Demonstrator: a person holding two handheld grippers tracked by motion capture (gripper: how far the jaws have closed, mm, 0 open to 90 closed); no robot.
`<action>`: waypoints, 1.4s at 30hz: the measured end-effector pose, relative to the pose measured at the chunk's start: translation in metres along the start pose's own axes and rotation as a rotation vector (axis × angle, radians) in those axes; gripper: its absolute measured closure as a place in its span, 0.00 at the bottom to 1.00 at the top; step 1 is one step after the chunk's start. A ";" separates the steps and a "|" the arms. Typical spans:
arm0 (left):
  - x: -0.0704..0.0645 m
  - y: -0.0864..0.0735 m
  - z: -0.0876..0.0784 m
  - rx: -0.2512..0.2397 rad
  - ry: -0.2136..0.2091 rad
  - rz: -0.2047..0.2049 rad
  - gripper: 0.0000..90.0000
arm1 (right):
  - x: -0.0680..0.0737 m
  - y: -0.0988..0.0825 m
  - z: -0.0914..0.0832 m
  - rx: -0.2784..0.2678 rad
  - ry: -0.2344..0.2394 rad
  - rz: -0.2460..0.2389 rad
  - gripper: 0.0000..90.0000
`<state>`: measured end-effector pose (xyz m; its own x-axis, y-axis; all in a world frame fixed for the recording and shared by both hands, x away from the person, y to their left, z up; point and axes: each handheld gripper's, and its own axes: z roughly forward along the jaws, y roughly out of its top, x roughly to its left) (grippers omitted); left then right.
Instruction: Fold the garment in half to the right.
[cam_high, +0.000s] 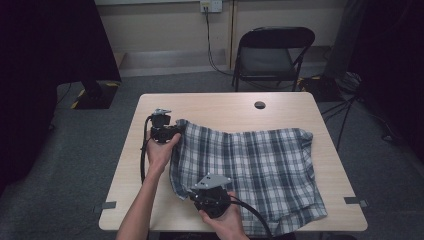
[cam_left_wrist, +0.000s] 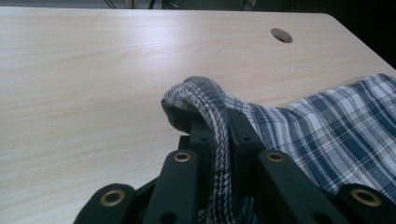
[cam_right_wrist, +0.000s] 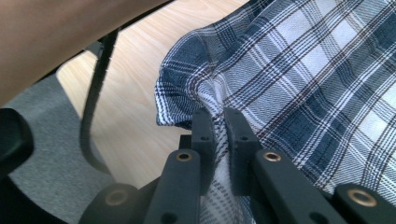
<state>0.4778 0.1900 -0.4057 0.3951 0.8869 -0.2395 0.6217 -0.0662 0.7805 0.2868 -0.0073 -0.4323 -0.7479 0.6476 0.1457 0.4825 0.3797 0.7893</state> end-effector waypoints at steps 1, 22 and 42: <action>0.001 0.000 -0.002 -0.001 -0.001 -0.001 0.92 | 0.000 0.001 -0.001 -0.002 0.007 0.002 0.94; 0.006 0.016 -0.021 -0.021 0.020 -0.004 0.92 | 0.011 0.024 -0.015 -0.084 0.051 -0.015 0.94; 0.006 0.034 -0.043 -0.039 0.033 0.011 0.92 | 0.020 0.042 -0.027 -0.148 0.088 -0.027 0.94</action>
<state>0.4716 0.2125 -0.3559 0.3791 0.9007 -0.2122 0.5906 -0.0590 0.8048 0.2801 0.0036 -0.3804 -0.7997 0.5759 0.1697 0.3941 0.2905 0.8719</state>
